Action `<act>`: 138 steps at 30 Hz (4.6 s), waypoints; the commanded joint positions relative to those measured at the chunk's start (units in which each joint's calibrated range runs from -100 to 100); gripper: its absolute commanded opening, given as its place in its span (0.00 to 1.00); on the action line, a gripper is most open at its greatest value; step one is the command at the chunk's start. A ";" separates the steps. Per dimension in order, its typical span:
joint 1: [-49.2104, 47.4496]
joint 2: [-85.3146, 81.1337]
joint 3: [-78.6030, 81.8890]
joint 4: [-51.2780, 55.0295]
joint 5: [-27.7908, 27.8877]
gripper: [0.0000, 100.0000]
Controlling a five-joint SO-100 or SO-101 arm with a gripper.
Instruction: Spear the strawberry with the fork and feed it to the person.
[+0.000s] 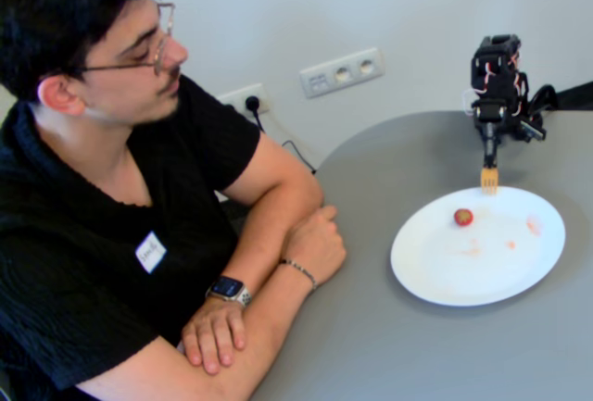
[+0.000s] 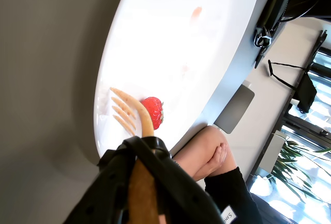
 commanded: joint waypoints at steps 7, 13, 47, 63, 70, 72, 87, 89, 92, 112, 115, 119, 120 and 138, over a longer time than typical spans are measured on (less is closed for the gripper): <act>-0.04 -0.33 0.09 0.05 0.30 0.01; 0.26 -0.41 -1.17 -0.73 -0.18 0.01; 6.38 38.98 -27.50 -22.05 -3.79 0.01; 10.56 58.04 -29.58 -31.11 -3.90 0.01; 9.81 66.68 -32.19 -32.41 -5.89 0.01; 9.96 75.83 -34.35 -37.11 -6.05 0.01; 11.53 78.03 -43.46 -30.50 -5.58 0.01; 11.53 74.98 -52.12 -20.05 -5.00 0.01; 11.75 70.83 -61.68 -13.26 -4.90 0.01; 11.45 58.63 -42.92 -15.18 -5.16 0.01; 10.56 58.71 -42.83 -15.44 -5.47 0.01; 6.15 58.71 -42.65 -15.01 -5.58 0.01; 5.56 58.71 -42.38 -15.09 -5.68 0.01; 8.54 58.80 -36.61 -20.75 -6.21 0.01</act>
